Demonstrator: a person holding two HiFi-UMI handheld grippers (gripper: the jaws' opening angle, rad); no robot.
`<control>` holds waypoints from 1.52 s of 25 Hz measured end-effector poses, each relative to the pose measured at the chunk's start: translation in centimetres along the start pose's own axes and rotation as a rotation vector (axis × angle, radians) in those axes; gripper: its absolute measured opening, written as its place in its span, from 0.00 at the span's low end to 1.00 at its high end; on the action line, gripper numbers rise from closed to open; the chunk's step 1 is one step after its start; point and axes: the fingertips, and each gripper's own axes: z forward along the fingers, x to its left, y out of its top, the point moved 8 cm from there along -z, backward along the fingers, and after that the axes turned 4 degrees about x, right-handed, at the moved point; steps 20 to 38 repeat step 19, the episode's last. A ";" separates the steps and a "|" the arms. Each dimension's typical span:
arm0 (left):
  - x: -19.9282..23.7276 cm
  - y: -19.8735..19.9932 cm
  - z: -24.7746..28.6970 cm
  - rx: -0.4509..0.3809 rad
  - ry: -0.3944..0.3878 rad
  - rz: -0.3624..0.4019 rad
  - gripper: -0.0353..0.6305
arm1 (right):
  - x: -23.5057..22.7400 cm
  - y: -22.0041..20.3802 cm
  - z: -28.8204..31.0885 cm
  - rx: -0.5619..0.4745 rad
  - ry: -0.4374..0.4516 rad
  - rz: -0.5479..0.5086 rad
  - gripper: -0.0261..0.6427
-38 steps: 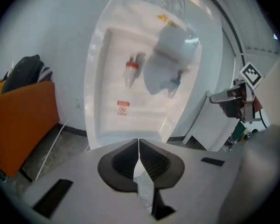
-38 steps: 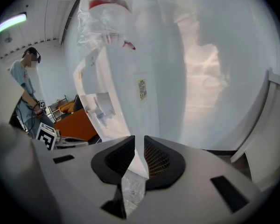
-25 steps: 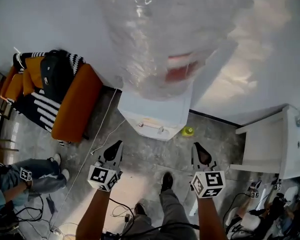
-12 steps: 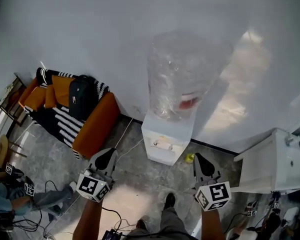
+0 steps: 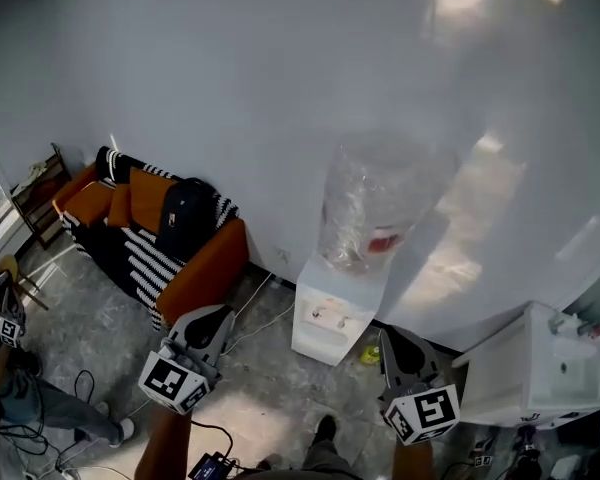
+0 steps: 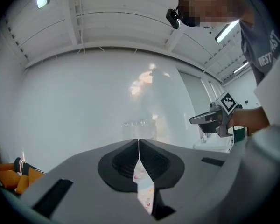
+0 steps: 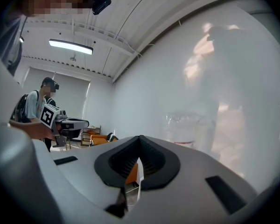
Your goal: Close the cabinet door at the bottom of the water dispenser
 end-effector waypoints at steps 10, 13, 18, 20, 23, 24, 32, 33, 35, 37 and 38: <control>-3.6 0.7 -1.9 -0.073 0.004 0.086 0.08 | -0.3 -1.5 -1.1 -0.070 0.036 -0.032 0.08; -3.5 0.1 -1.9 -0.080 0.003 0.121 0.08 | -0.2 -2.6 -0.3 -0.087 0.039 -0.032 0.08; -3.1 -2.6 -2.1 -0.083 -0.013 0.133 0.08 | 0.6 -5.6 0.3 -0.094 0.019 -0.026 0.08; -3.1 -3.0 -2.3 -0.078 -0.015 0.133 0.08 | 0.8 -6.0 0.3 -0.092 0.017 -0.020 0.08; -3.1 -3.0 -2.3 -0.078 -0.015 0.133 0.08 | 0.8 -6.0 0.3 -0.092 0.017 -0.020 0.08; -3.1 -3.0 -2.3 -0.078 -0.015 0.133 0.08 | 0.8 -6.0 0.3 -0.092 0.017 -0.020 0.08; -3.1 -3.0 -2.3 -0.078 -0.015 0.133 0.08 | 0.8 -6.0 0.3 -0.092 0.017 -0.020 0.08; -3.1 -3.0 -2.3 -0.078 -0.015 0.133 0.08 | 0.8 -6.0 0.3 -0.092 0.017 -0.020 0.08; -3.1 -3.0 -2.3 -0.078 -0.015 0.133 0.08 | 0.8 -6.0 0.3 -0.092 0.017 -0.020 0.08; -3.1 -3.0 -2.3 -0.078 -0.015 0.133 0.08 | 0.8 -6.0 0.3 -0.092 0.017 -0.020 0.08; -3.1 -3.0 -2.3 -0.078 -0.015 0.133 0.08 | 0.8 -6.0 0.3 -0.092 0.017 -0.020 0.08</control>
